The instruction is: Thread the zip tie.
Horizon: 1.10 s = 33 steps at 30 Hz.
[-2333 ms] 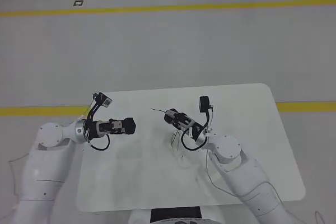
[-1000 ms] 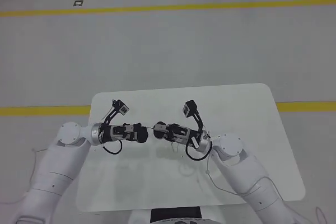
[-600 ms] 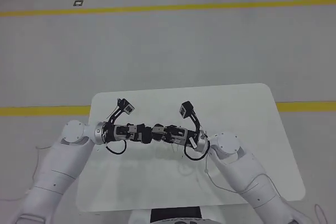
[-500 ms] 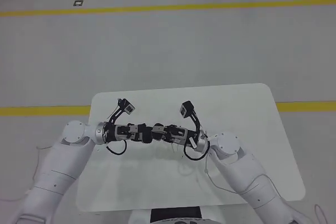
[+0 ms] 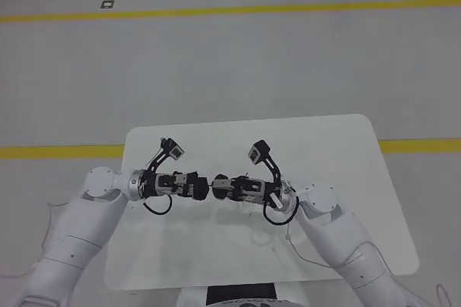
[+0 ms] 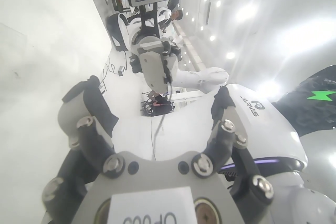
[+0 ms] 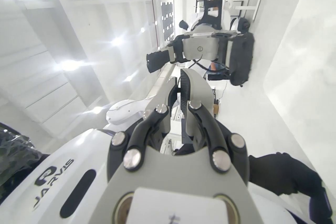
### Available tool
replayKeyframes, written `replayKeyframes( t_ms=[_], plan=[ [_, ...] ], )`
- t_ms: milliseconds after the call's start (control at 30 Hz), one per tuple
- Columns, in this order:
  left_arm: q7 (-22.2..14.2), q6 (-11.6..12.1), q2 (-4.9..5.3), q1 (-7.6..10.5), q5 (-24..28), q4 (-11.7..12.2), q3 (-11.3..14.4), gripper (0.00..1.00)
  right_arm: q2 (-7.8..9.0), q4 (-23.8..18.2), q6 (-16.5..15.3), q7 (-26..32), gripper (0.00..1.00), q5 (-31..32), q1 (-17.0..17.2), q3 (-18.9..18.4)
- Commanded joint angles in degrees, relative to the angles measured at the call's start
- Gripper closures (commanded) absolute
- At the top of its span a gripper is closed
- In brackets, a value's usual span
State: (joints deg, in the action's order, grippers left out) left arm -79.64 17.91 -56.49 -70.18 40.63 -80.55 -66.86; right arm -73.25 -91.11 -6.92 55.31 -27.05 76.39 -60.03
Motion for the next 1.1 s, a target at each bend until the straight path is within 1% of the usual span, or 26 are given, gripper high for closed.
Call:
replayKeyframes(
  t_ms=[0, 133, 167, 200, 233, 367, 533, 567, 600, 633, 667, 733, 767, 833, 967, 1067],
  plan=[
    [0.0, 0.16, 0.08, 0.1, -0.24, 0.11, 0.1, 0.0, 0.0, 0.01, 0.0, -0.11, 1.0, 0.07, 0.0, -0.01],
    [0.0, 0.16, 0.08, 0.1, -0.24, 0.11, 0.1, 0.0, 0.0, 0.01, 0.0, -0.11, 1.0, 0.07, 0.0, -0.01],
    [0.4, 0.07, 0.06, 0.06, -0.31, 0.03, 0.15, 0.0, -0.02, -0.22, 0.02, -0.93, 1.0, 0.18, 0.2, 0.11],
    [1.63, -0.27, 0.05, -0.07, -0.88, -0.56, 0.34, 0.0, -0.02, -0.47, -0.04, -1.44, 1.0, 0.19, 0.43, 0.29],
    [1.66, -0.61, 0.07, -0.2, -0.69, -0.83, 0.46, 0.0, 0.01, -0.43, -0.14, -1.53, 1.0, 0.19, 0.51, 0.3],
    [0.15, -0.88, 0.27, -0.25, 0.08, -0.7, 0.19, 0.0, 0.19, -0.02, -0.12, -1.04, 1.0, 0.18, 0.53, 0.27],
    [0.0, -0.62, 0.73, -0.36, 0.55, -0.55, 0.3, 0.0, 0.45, -0.02, 0.43, -1.21, 1.0, 1.97, 0.29, 0.49],
    [0.0, -0.57, 0.85, -0.38, 0.55, -0.49, 0.31, 0.05, 0.5, -0.09, 0.66, -1.33, 1.0, 2.45, 0.24, 0.56],
    [0.0, -0.54, 0.96, -0.4, 0.62, -0.46, 0.31, 0.12, 0.53, -0.2, 0.81, -1.4, 1.0, 2.67, 0.22, 0.61],
    [0.0, -0.53, 1.13, -0.42, 0.59, -0.47, 0.34, 0.22, 0.59, -0.28, 1.0, -1.38, 1.0, 2.86, 0.2, 0.67],
    [0.0, -0.56, 1.26, -0.43, 0.51, -0.52, 0.35, 0.29, 0.64, -0.28, 1.21, -1.34, 1.0, 3.18, 0.15, 0.71],
    [0.0, -0.59, 1.51, -0.5, 0.59, -0.66, 0.37, 0.4, 0.74, -0.34, 1.58, -1.34, 1.0, 3.71, 0.07, 0.76],
    [0.0, -0.73, 1.69, -0.5, 0.53, -0.79, 0.48, 0.44, 0.8, -0.34, 1.82, -1.26, 1.0, 3.98, 0.01, 0.81],
    [0.0, -0.86, 1.92, -0.48, 0.65, -0.92, 0.63, 0.5, 0.89, -0.31, 2.19, -1.16, 1.0, 4.46, -0.14, 0.92],
    [0.0, -0.99, 2.36, -0.3, 0.96, -1.01, 1.21, 0.55, 1.0, -0.16, 2.65, -1.19, 1.0, 5.07, -0.42, 1.33],
    [0.0, -1.14, 2.63, -0.06, 1.19, -0.86, 1.8, 0.55, 1.07, -0.06, 2.74, -1.45, 1.0, 5.32, -0.58, 1.59]
  ],
)
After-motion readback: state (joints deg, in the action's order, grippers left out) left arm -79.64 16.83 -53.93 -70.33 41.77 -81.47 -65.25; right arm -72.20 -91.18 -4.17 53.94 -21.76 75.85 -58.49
